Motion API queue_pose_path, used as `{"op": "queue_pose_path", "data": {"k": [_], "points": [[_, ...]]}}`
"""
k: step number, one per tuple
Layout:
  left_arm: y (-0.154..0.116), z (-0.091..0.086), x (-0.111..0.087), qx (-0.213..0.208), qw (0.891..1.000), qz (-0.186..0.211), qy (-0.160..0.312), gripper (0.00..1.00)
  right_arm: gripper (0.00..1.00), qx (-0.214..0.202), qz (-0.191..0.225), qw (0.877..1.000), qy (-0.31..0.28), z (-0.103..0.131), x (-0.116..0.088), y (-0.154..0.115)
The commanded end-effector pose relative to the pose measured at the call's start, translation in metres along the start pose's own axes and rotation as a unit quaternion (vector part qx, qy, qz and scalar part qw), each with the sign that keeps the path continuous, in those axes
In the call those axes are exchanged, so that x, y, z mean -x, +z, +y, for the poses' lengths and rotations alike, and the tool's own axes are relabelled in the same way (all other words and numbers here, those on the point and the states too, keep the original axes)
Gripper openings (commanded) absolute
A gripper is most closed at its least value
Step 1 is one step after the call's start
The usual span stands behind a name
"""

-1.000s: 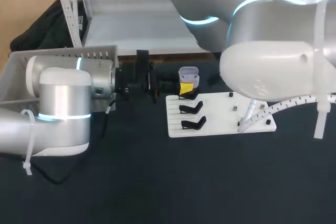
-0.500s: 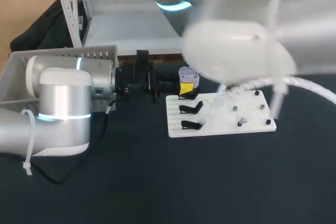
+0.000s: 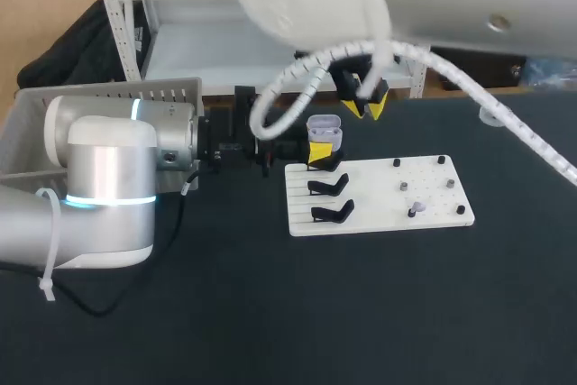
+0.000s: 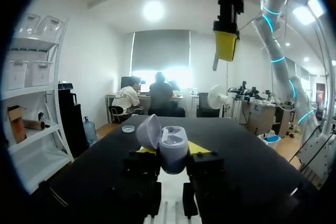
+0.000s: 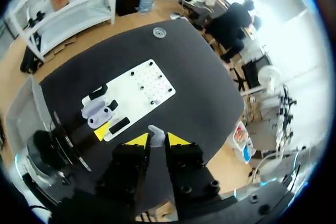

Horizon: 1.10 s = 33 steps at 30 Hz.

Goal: Pick up each earbud case from the left stands, insert the matching earbuds, close the lid, and place the case in the box.

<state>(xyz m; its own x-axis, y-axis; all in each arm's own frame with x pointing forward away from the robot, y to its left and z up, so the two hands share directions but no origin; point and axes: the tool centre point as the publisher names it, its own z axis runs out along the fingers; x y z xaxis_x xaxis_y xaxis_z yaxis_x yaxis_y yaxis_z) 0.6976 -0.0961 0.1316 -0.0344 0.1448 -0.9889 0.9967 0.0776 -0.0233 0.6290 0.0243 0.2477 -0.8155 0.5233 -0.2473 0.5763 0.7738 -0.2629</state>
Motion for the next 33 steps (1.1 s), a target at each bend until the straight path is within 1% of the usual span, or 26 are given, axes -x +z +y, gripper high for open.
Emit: {"op": "queue_pose_path", "data": {"k": [1, 10, 11, 12, 15, 16, 18, 20, 24, 33], "points": [[0.0, 0.0, -0.001, 0.001, 1.0, -0.002, 0.001, 0.0, 0.0, 0.021, 0.074, 0.986, 0.151, 0.003, 0.003, -0.003], [0.0, 0.0, -0.001, 0.001, 1.0, -0.002, 0.001, 0.0, 0.0, 0.021, 0.074, 0.986, 0.151, 0.003, 0.003, -0.003], [0.0, 0.0, -0.001, 0.001, 1.0, -0.002, 0.001, 0.0, 0.0, 0.032, 0.084, 0.984, 0.151, 0.006, 0.001, -0.002], [0.0, 0.0, -0.001, 0.001, 1.0, -0.002, 0.001, 0.0, 0.0, 0.045, 0.076, 0.983, 0.162, 0.009, 0.0, -0.001], [0.0, 0.0, -0.001, 0.001, 1.0, -0.002, 0.001, 0.0, 0.0, 0.064, 0.063, 0.982, 0.163, 0.018, 0.001, -0.002], [0.0, 0.0, -0.001, 0.001, 1.0, -0.002, 0.001, 0.0, 0.0, 0.066, 0.07, 0.983, 0.154, 0.021, 0.001, -0.001], [0.0, 0.0, -0.001, 0.001, 1.0, -0.002, 0.001, 0.0, 0.0, 0.062, 0.064, 0.986, 0.143, 0.026, 0.002, 0.0], [0.0, 0.0, -0.001, 0.001, 1.0, -0.002, 0.001, 0.0, 0.0, 0.061, 0.07, 0.987, 0.134, 0.033, 0.002, 0.001], [0.0, 0.0, -0.001, 0.001, 1.0, -0.002, 0.001, 0.0, 0.0, 0.056, 0.061, 0.989, 0.119, 0.046, 0.002, 0.005], [0.0, 0.0, -0.001, 0.001, 1.0, -0.002, 0.001, 0.0, 0.0, 0.068, 0.066, 0.987, 0.128, 0.067, 0.008, 0.011]]}}
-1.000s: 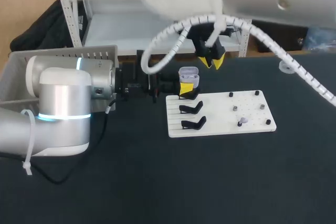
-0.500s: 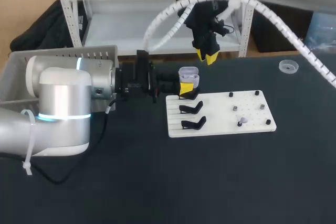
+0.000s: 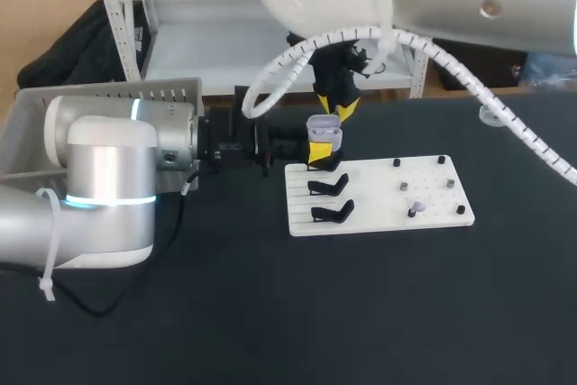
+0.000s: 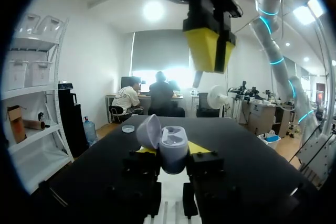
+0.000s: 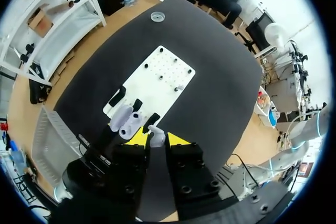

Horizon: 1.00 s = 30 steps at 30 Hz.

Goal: Pick up each earbud case from the left stands, insert the matching earbuds, close the lid, and place the case in the box.

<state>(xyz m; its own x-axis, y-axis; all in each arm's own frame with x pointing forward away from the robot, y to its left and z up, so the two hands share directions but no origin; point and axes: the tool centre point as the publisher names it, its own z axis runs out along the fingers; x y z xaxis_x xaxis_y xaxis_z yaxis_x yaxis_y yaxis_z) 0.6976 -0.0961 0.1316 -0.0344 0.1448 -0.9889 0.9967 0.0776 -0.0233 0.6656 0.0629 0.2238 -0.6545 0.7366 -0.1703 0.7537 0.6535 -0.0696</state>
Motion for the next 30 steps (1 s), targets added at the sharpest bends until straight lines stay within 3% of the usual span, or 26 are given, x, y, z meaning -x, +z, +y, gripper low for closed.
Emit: {"op": "queue_pose_path", "data": {"k": [1, 19, 30], "points": [[0.0, 0.0, -0.001, 0.001, 1.0, -0.002, 0.001, 0.0, 0.0, -0.004, 0.004, 1.0, 0.004, 0.011, 0.001, 0.003], [0.0, 0.0, -0.001, 0.001, 1.0, -0.002, 0.001, 0.0, 0.0, -0.024, -0.005, 1.0, -0.003, 0.021, 0.001, 0.033], [0.0, 0.0, -0.001, 0.001, 1.0, -0.002, 0.001, 0.0, 0.0, -0.029, -0.002, 1.0, -0.001, 0.024, 0.003, 0.036]]}}
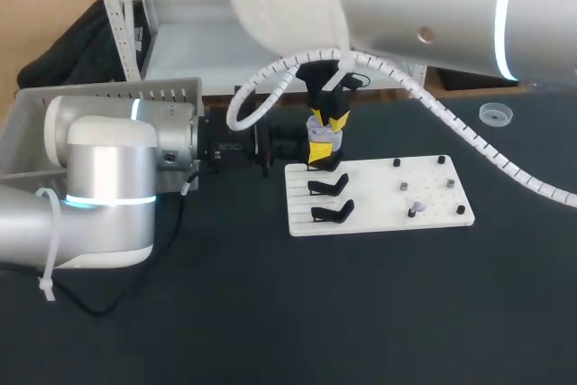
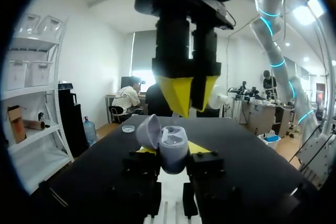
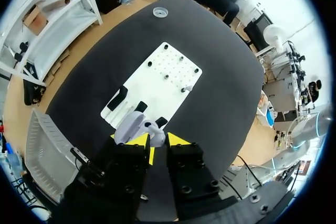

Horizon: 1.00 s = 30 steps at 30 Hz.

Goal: Pick up each earbud case from the left stands, insert the matching earbuds, close the lid, and place the case in the box.

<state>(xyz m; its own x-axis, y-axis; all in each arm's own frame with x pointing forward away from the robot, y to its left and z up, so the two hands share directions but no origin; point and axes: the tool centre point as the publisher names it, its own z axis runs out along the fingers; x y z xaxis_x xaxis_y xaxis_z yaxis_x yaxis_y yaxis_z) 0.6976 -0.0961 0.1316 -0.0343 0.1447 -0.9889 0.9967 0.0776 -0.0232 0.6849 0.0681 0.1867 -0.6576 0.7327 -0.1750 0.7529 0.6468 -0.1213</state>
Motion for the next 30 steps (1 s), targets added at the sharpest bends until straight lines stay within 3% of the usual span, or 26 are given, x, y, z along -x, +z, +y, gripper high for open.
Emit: {"op": "queue_pose_path", "data": {"k": [1, 30], "points": [[0.0, 0.0, -0.001, 0.001, 1.0, -0.002, 0.001, 0.0, 0.0, -0.003, 0.002, 1.0, 0.001, 0.004, 0.001, -0.001], [0.0, 0.0, -0.001, 0.001, 1.0, -0.002, 0.001, 0.0, 0.0, -0.014, 0.006, 1.0, 0.006, 0.009, 0.003, 0.015]]}}
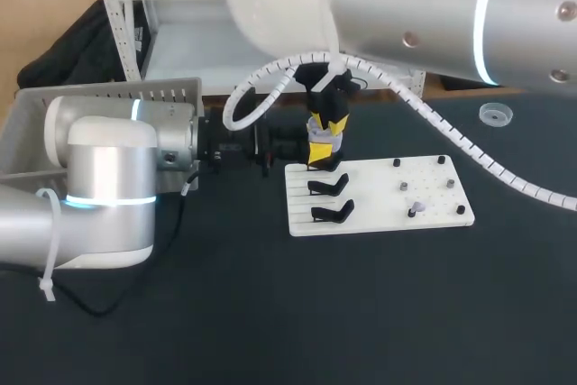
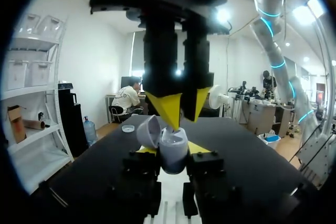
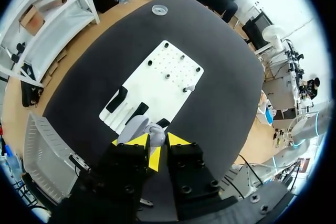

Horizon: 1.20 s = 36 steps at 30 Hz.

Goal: Pick up each earbud case from the left stands, insert the matching earbuds, close the lid, and place the case in the box.

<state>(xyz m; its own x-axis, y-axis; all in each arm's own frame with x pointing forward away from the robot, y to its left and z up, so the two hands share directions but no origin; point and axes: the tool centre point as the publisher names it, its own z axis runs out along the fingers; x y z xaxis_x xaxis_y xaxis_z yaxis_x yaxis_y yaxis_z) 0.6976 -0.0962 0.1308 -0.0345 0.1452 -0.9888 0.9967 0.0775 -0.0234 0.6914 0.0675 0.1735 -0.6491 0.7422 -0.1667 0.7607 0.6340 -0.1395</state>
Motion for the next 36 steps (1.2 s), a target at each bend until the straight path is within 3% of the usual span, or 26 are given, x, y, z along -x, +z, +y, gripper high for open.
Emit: {"op": "queue_pose_path", "data": {"k": [1, 12, 14, 23, 30, 36], "points": [[0.0, 0.0, 0.0, 0.001, 1.0, -0.002, 0.001, 0.0, 0.0, -0.004, 0.001, 1.0, 0.001, 0.002, 0.001, 0.003], [0.0, 0.0, 0.0, 0.001, 1.0, -0.002, 0.001, 0.0, 0.01, -0.003, 0.003, 1.0, 0.004, 0.003, 0.001, 0.004], [0.0, 0.0, 0.0, 0.001, 1.0, -0.002, 0.001, 0.0, 0.13, -0.002, 0.003, 1.0, 0.004, 0.003, 0.001, 0.003], [0.0, 0.0, 0.0, 0.001, 1.0, -0.002, 0.001, 0.0, 0.29, 0.0, 0.004, 1.0, 0.005, 0.002, 0.001, 0.003], [0.0, 0.0, 0.0, 0.001, 1.0, -0.002, 0.001, 0.0, 0.31, 0.002, 0.002, 1.0, 0.007, -0.001, 0.001, -0.003], [0.0, 0.0, 0.0, 0.001, 1.0, -0.002, 0.001, 0.0, 0.31, 0.036, 0.013, 0.999, 0.015, -0.025, 0.004, -0.024]]}}
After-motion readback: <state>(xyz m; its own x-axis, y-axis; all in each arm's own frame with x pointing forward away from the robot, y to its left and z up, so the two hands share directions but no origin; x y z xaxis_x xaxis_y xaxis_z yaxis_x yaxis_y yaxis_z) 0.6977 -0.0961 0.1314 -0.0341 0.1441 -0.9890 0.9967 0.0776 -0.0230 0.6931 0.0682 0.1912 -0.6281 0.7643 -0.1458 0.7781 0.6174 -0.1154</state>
